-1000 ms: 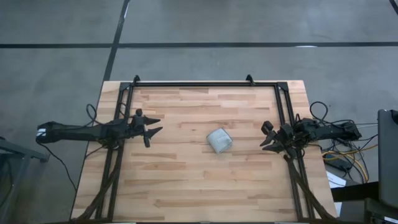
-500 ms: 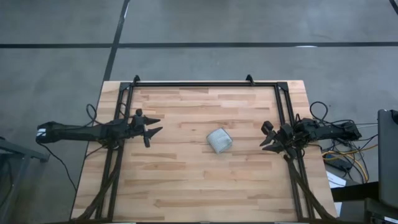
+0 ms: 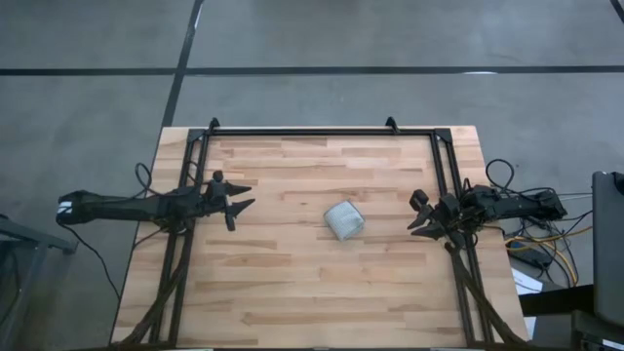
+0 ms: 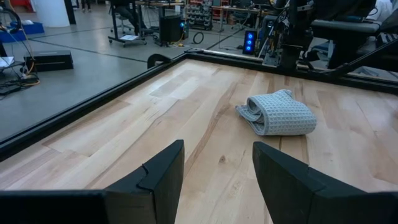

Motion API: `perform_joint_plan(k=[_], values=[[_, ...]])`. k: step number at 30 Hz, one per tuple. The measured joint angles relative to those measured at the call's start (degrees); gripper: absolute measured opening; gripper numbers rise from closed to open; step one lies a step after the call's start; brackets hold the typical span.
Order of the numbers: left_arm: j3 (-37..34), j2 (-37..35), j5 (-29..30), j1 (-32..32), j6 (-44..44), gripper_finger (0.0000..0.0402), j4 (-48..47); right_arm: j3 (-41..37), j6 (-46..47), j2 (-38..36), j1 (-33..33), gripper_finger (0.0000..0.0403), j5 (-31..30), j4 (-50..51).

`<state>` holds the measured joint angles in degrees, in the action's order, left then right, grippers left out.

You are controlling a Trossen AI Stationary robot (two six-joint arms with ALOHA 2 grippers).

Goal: Fold microfiber towels
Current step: Return to Home Position

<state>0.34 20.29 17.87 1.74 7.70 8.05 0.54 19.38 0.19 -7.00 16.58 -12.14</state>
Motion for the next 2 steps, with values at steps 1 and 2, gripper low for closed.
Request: perform_joint_plan(k=[1, 2], values=[[0.0, -0.02, 0.0, 0.0, 0.01, 0.0195, 0.0, -0.01, 0.02, -0.01, 0.01, 0.0072, -0.01, 0.0], [0.0, -0.01, 0.0, 0.0, 0.0, 0.0195, 0.0, 0.0, 0.04, 0.0, 0.02, 0.0074, 0.0, 0.0]])
